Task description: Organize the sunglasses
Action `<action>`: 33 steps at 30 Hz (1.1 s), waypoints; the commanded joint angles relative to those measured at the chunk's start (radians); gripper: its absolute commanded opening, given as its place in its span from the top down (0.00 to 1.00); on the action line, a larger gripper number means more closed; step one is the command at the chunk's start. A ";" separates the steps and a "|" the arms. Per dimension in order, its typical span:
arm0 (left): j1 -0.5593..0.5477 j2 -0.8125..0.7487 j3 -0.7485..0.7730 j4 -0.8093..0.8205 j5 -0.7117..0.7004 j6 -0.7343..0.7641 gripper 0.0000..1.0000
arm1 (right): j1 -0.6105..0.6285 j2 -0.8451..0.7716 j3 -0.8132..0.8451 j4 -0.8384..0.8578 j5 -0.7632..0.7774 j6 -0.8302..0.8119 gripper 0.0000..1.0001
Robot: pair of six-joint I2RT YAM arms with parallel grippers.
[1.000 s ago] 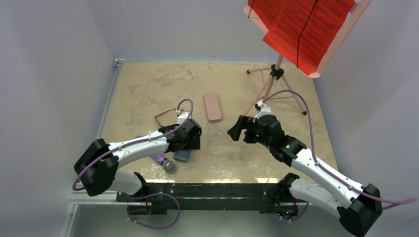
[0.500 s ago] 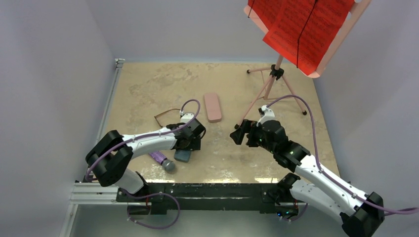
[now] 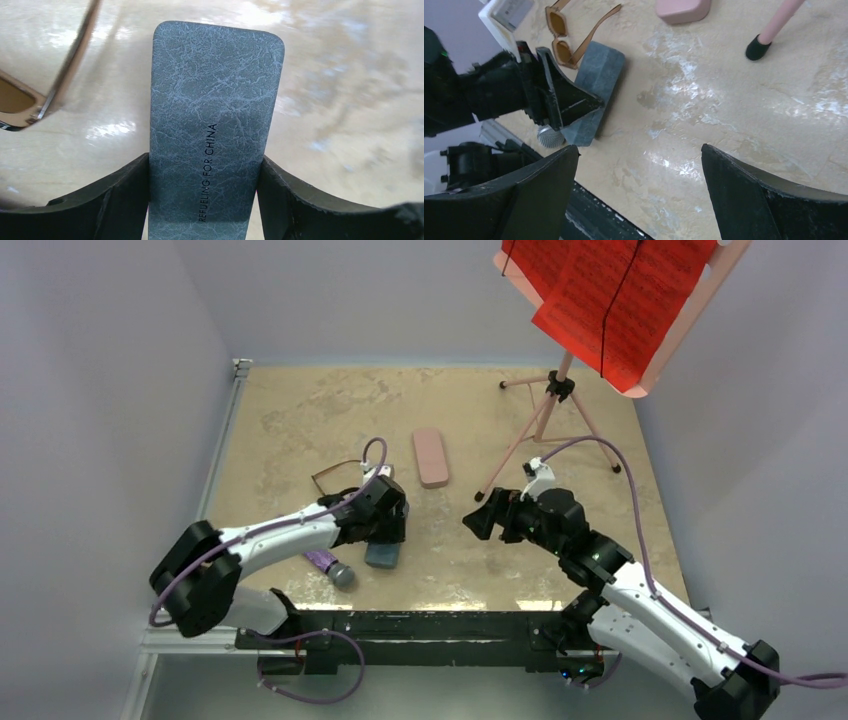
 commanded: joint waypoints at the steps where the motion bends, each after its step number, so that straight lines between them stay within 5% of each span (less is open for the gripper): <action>1: 0.001 -0.209 -0.062 0.180 0.204 0.056 1.00 | 0.004 -0.024 -0.031 0.106 -0.145 -0.030 0.02; 7: 0.001 -0.489 -0.192 0.378 0.488 0.097 1.00 | 0.005 -0.031 -0.089 0.373 -0.387 -0.034 0.02; 11: 0.001 -0.550 -0.231 0.530 0.694 0.082 1.00 | 0.007 -0.003 -0.130 0.671 -0.558 0.007 0.02; 14: 0.000 -0.562 -0.251 0.632 0.803 0.042 1.00 | 0.013 0.043 -0.096 0.733 -0.603 0.023 0.02; 26: 0.000 -0.629 -0.278 0.779 0.849 -0.064 1.00 | 0.059 0.156 -0.066 0.801 -0.611 0.040 0.04; 31: -0.001 -0.631 -0.278 0.794 0.832 -0.083 1.00 | 0.080 0.197 -0.044 0.893 -0.716 0.054 0.30; 33: 0.000 -0.644 -0.282 0.793 0.807 -0.105 1.00 | 0.085 0.201 -0.035 0.893 -0.751 0.049 0.59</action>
